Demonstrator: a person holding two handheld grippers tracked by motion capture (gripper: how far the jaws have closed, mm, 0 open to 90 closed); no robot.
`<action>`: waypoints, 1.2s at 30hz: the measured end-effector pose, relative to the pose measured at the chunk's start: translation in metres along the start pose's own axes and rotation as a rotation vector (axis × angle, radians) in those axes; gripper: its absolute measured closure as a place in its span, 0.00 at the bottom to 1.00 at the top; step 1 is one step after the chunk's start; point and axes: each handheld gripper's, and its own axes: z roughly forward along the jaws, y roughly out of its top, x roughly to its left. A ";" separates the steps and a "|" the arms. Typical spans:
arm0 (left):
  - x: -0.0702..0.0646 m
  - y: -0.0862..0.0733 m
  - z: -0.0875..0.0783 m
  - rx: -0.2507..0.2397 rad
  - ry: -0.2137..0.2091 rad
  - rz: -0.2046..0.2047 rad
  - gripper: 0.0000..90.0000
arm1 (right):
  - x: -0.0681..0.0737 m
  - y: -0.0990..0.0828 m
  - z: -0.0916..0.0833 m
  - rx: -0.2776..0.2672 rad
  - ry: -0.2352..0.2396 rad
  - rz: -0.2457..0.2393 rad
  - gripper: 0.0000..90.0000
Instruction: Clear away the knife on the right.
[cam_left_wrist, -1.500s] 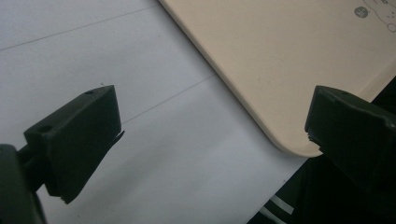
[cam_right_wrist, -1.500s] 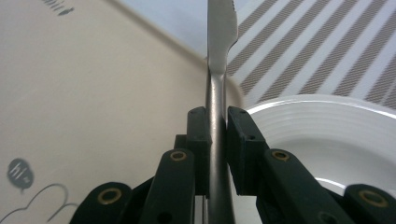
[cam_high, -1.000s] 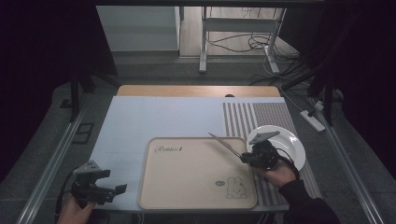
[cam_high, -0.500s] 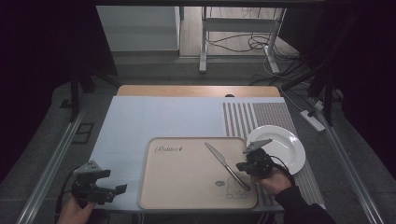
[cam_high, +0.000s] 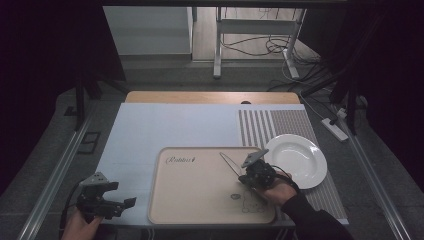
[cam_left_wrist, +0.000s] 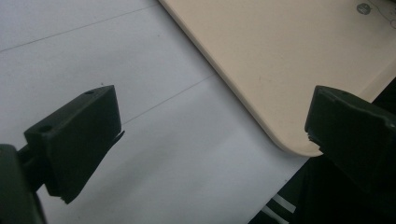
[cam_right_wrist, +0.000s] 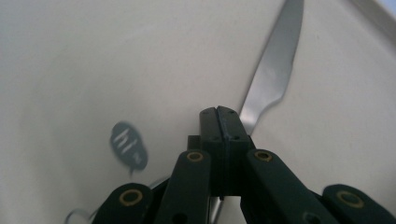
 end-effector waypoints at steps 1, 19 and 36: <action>0.000 0.000 0.000 0.000 0.000 0.000 0.04 | -0.001 0.003 0.004 0.000 0.000 -0.007 1.00; 0.000 0.000 0.000 0.002 0.004 0.003 0.04 | -0.022 0.019 0.020 0.010 -0.059 0.019 1.00; 0.000 0.000 0.000 0.005 0.009 0.000 0.04 | -0.038 -0.021 -0.009 0.029 -0.095 0.105 1.00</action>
